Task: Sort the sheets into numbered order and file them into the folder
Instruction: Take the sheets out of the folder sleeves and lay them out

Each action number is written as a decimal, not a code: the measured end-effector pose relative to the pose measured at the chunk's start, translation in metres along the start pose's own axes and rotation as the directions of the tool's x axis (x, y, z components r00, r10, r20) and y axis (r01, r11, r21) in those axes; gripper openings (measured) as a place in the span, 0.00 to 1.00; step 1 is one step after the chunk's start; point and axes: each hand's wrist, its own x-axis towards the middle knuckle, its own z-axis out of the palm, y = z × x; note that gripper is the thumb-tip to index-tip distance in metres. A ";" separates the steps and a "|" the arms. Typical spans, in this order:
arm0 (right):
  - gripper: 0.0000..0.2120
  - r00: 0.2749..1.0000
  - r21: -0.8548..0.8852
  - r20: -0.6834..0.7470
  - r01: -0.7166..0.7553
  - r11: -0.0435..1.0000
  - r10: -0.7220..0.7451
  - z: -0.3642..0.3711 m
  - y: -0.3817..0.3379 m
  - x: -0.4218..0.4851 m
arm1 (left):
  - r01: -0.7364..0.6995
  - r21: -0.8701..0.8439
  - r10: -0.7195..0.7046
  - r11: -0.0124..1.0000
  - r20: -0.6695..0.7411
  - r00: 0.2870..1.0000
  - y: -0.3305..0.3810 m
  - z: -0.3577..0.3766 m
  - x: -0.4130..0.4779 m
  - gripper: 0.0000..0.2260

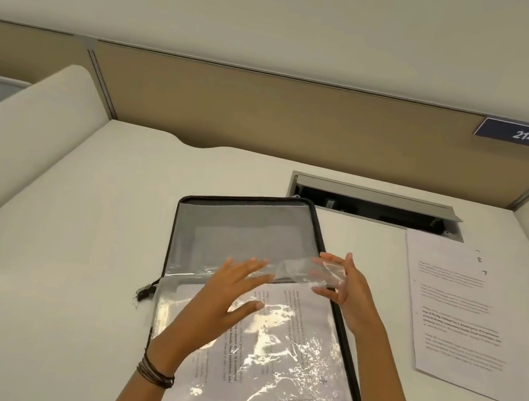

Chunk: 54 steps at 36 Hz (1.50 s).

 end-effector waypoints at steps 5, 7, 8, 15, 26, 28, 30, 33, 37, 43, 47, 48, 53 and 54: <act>0.25 1.000 0.040 -0.024 -0.009 0.999 0.010 0.010 -0.001 0.016 | -0.090 0.317 0.131 0.944 -0.109 0.985 -0.006 0.001 0.006 0.20; 0.24 0.999 0.058 -0.028 -0.015 0.998 0.016 0.013 -0.003 0.021 | -0.111 0.375 0.174 0.920 -0.138 0.975 -0.007 0.003 0.007 0.20; 0.24 0.999 0.072 -0.032 -0.024 0.997 0.027 0.015 -0.003 0.024 | -0.120 0.396 0.194 0.911 -0.153 0.969 -0.007 0.004 0.008 0.19; 0.26 0.999 0.193 -0.008 -0.044 0.980 0.047 0.018 -0.003 0.036 | -0.116 0.199 0.118 0.973 -0.001 0.993 -0.022 0.024 0.007 0.19; 0.24 0.999 0.145 -0.001 -0.044 0.988 0.044 0.005 0.002 0.034 | 0.074 -0.034 -0.053 0.997 0.423 0.905 -0.028 0.086 -0.007 0.25; 0.25 0.999 0.121 -0.007 -0.034 0.992 0.035 0.001 0.006 0.031 | 0.048 -0.029 -0.030 0.998 0.441 0.897 -0.028 0.096 -0.006 0.27; 0.26 0.999 0.097 -0.011 -0.031 0.995 0.032 -0.004 0.009 0.026 | 0.019 -0.014 -0.010 1.000 0.465 0.885 -0.028 0.106 -0.005 0.33; 0.38 0.999 0.061 -0.025 -0.021 0.998 0.023 -0.010 0.013 0.016 | -0.020 0.035 0.002 0.999 0.468 0.884 -0.031 0.120 -0.008 0.37; 0.49 0.997 0.003 -0.075 0.002 1.000 -0.002 -0.021 0.023 0.003 | -0.037 0.149 -0.036 0.988 0.454 0.891 -0.027 0.131 -0.012 0.41; 0.28 0.985 -0.081 -0.175 -0.007 0.997 -0.007 -0.037 0.038 -0.021 | -0.069 0.300 -0.060 0.951 0.401 0.914 -0.030 0.146 -0.022 0.43; 0.13 0.962 -0.146 -0.273 -0.040 0.989 -0.002 -0.046 0.047 -0.034 | -0.077 0.346 -0.071 0.935 0.395 0.916 -0.032 0.151 -0.023 0.43; 0.11 0.958 -0.170 -0.287 -0.047 0.984 -0.003 -0.048 0.049 -0.036 | -0.079 0.349 -0.066 0.934 0.385 0.920 -0.033 0.152 -0.023 0.43; 0.09 0.948 -0.266 -0.319 -0.107 0.958 0.018 -0.058 0.060 -0.048 | -0.067 0.396 -0.094 0.916 0.373 0.923 -0.033 0.153 -0.024 0.41; 0.09 0.948 -0.281 -0.317 -0.120 0.952 0.025 -0.060 0.061 -0.049 | -0.067 0.400 -0.092 0.914 0.368 0.925 -0.033 0.153 -0.024 0.41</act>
